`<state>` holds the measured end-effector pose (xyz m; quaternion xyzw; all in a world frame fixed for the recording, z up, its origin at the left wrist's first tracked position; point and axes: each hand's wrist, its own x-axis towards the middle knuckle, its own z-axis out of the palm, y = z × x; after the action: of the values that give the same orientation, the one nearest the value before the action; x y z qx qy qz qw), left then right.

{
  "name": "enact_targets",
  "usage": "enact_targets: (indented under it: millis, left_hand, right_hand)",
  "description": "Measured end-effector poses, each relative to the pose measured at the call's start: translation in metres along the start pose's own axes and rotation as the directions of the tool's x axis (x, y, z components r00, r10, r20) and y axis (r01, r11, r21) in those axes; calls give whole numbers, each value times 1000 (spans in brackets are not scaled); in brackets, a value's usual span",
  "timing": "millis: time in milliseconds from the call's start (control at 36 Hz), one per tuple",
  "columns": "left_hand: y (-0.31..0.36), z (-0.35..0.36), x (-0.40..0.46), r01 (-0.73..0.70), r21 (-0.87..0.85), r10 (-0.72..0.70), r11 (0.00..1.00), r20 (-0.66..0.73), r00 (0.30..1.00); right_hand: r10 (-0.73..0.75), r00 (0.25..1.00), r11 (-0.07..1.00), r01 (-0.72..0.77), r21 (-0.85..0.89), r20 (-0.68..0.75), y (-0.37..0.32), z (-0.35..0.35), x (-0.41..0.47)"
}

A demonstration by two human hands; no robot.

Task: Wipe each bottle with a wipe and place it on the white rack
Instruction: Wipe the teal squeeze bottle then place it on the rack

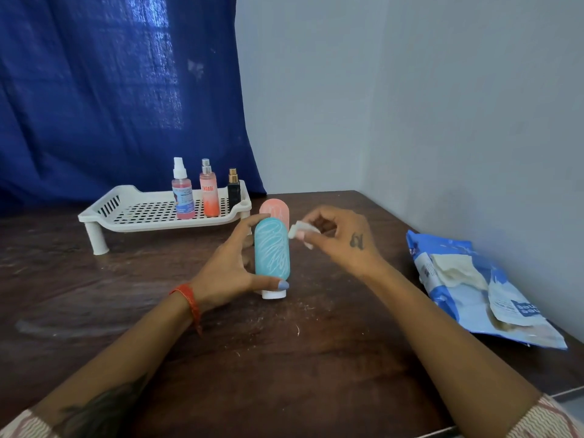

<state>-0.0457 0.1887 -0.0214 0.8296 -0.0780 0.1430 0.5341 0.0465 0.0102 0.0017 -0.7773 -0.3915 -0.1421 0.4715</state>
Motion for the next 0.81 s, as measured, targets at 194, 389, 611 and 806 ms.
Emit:
enact_targets:
  millis: [194,389,611,806]
  left_hand:
    - [2,2,0,17,-27,-16,1000,21,1000]
    - [3,4,-8,16,-31,-16,999,18,1000]
    - [5,7,-19,-7,-74,5,997,-28,1000]
    - [5,6,-17,-15,-112,14,994,-11,1000]
  right_hand:
    - [39,994,982,-19,187,-105,-7,16,-4]
    - [260,966,833,-219,508,-11,-15,10,-4]
    - [262,959,747,-270,608,104,-17,8,-4]
    - [204,968,698,-249,672,148,-12,9,-3]
